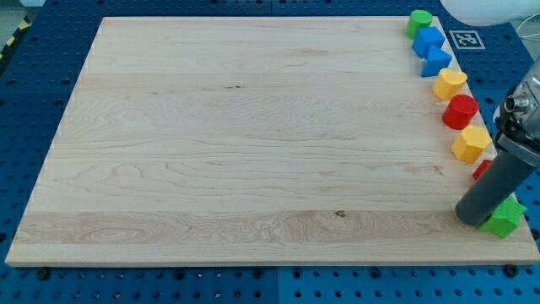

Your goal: Move your arm to the center

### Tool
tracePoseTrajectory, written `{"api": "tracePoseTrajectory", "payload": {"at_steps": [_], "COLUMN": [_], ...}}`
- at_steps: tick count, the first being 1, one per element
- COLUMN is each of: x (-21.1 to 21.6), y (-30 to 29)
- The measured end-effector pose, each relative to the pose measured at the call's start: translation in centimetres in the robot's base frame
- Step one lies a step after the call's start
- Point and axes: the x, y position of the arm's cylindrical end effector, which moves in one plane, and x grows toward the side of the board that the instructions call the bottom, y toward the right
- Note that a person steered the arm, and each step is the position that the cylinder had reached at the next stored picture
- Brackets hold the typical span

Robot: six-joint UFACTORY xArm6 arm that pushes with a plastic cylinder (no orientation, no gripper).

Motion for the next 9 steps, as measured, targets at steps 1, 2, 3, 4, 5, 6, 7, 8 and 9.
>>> {"api": "tracePoseTrajectory", "payload": {"at_steps": [1, 2, 3, 4, 5, 6, 7, 8, 9], "x": [0.0, 0.2, 0.4, 0.4, 0.2, -4.3, -9.7, -10.3, -10.4], "y": [0.1, 1.1, 1.7, 1.7, -2.7, -8.9, -11.4, -11.4, -11.5]}}
